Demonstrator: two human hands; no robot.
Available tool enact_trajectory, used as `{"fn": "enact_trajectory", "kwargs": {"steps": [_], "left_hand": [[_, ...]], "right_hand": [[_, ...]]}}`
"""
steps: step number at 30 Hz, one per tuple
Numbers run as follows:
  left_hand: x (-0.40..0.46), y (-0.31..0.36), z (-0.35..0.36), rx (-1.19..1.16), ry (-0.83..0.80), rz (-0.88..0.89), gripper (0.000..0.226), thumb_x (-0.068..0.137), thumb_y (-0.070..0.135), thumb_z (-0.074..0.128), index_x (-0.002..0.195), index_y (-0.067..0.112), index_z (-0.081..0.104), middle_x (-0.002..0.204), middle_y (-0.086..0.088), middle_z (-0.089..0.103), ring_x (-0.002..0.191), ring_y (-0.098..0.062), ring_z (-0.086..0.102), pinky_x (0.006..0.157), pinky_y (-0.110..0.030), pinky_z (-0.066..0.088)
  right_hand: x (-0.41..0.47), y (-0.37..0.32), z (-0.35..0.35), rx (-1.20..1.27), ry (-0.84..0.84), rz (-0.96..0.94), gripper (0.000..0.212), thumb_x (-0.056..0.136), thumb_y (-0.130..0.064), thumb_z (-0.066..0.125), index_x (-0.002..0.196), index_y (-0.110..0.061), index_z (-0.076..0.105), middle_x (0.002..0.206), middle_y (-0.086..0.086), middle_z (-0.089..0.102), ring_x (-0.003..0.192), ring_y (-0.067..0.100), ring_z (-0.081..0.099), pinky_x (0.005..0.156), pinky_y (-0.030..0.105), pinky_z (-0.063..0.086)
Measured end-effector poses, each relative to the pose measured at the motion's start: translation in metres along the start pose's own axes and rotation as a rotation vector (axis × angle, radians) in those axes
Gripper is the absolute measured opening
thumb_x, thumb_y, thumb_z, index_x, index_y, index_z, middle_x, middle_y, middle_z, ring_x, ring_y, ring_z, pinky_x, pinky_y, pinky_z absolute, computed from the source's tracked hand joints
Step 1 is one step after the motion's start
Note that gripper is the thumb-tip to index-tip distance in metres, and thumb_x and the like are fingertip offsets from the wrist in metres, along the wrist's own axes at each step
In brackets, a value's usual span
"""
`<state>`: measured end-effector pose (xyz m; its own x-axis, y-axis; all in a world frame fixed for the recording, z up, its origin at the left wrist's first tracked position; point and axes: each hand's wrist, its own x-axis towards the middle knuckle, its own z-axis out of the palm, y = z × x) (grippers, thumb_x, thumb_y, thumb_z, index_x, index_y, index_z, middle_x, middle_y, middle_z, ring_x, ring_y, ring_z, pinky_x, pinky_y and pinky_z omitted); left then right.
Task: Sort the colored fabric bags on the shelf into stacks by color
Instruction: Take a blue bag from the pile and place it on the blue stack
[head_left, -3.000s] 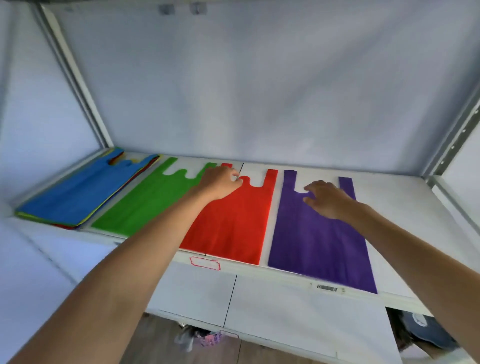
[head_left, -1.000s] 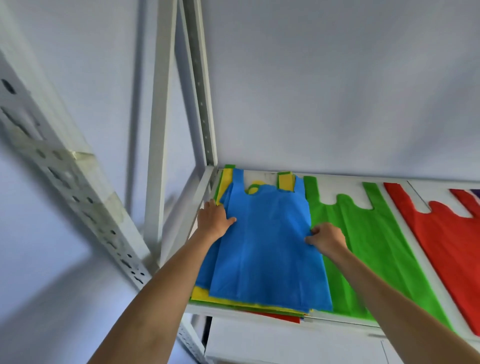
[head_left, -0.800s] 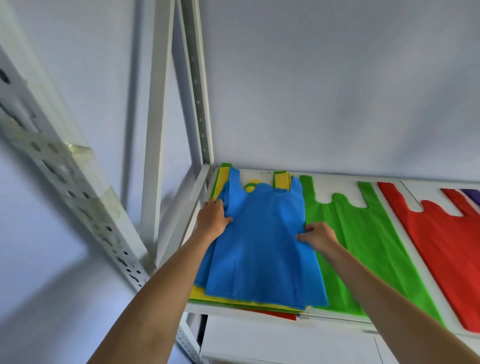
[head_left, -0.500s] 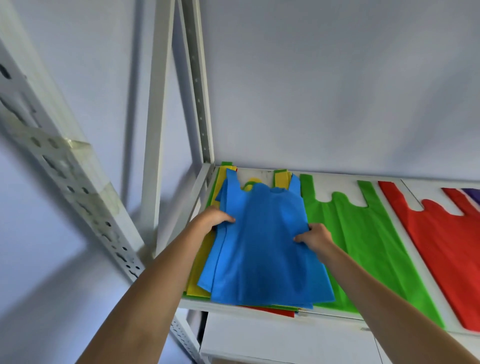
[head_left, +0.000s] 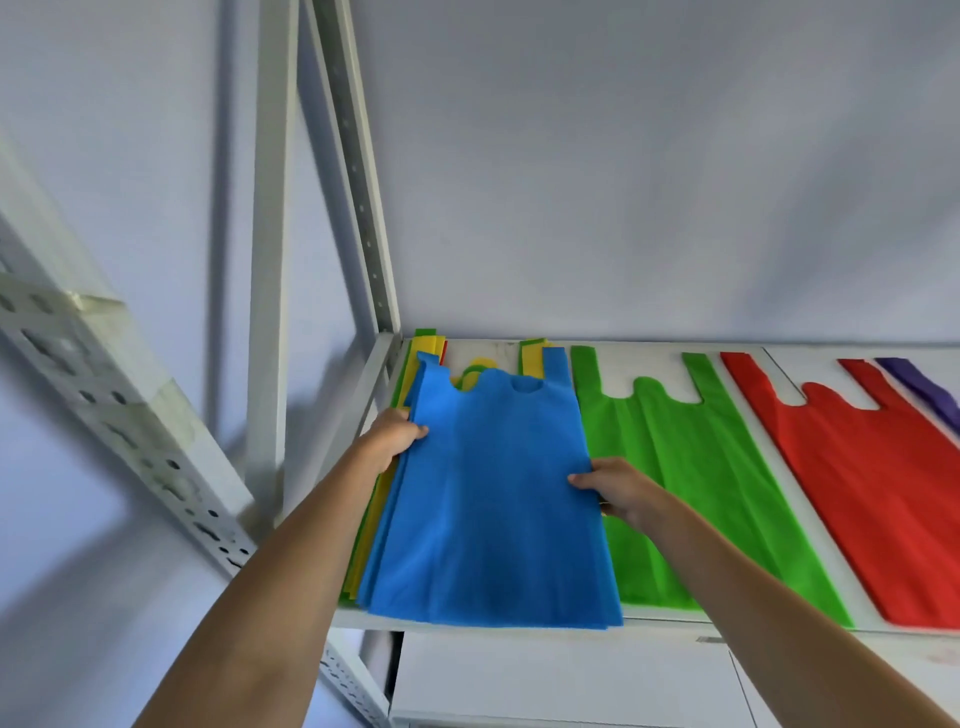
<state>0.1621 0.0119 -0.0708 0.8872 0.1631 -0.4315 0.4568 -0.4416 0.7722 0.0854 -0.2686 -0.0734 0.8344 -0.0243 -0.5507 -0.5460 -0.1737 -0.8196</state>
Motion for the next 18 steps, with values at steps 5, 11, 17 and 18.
{"fn": "enact_trajectory", "kwargs": {"steps": [5, 11, 17, 18], "left_hand": [[-0.009, -0.002, 0.002, -0.069, -0.138, -0.076, 0.028, 0.1, 0.011, 0.043, 0.122, 0.003, 0.056, 0.122, -0.011, 0.061, 0.108, -0.027, 0.059, 0.092, -0.037, 0.048], [-0.014, 0.002, 0.001, -0.115, -0.073, 0.013, 0.028, 0.1, 0.015, 0.042, 0.123, 0.007, 0.057, 0.124, -0.012, 0.062, 0.108, -0.028, 0.061, 0.098, -0.04, 0.048], [-0.041, 0.049, 0.004, -0.321, -0.015, 0.169, 0.02, 0.099, 0.011, 0.044, 0.113, 0.011, 0.058, 0.112, -0.011, 0.065, 0.096, -0.028, 0.064, 0.09, -0.041, 0.05], [-0.048, 0.062, 0.009, -0.357, -0.019, 0.204, 0.022, 0.099, 0.009, 0.043, 0.115, 0.01, 0.058, 0.107, -0.009, 0.065, 0.09, -0.024, 0.064, 0.085, -0.038, 0.051]], "right_hand": [[-0.007, 0.001, 0.0, 0.01, -0.018, 0.004, 0.016, 0.083, 0.001, 0.063, 0.099, -0.003, 0.061, 0.09, 0.011, 0.063, 0.072, 0.017, 0.058, 0.061, 0.025, 0.043], [-0.015, 0.003, 0.005, -0.019, 0.035, -0.047, 0.021, 0.087, -0.004, 0.06, 0.108, 0.001, 0.063, 0.097, 0.014, 0.061, 0.065, 0.013, 0.055, 0.055, 0.023, 0.041], [-0.031, -0.013, -0.033, 0.111, 0.045, -0.161, 0.005, 0.089, -0.008, 0.059, 0.086, -0.011, 0.06, 0.085, 0.005, 0.063, 0.07, 0.012, 0.057, 0.063, 0.026, 0.046], [-0.035, -0.016, -0.045, 0.127, 0.044, -0.19, 0.004, 0.089, -0.008, 0.059, 0.091, -0.011, 0.061, 0.082, 0.003, 0.063, 0.07, 0.012, 0.058, 0.063, 0.026, 0.046]]}}
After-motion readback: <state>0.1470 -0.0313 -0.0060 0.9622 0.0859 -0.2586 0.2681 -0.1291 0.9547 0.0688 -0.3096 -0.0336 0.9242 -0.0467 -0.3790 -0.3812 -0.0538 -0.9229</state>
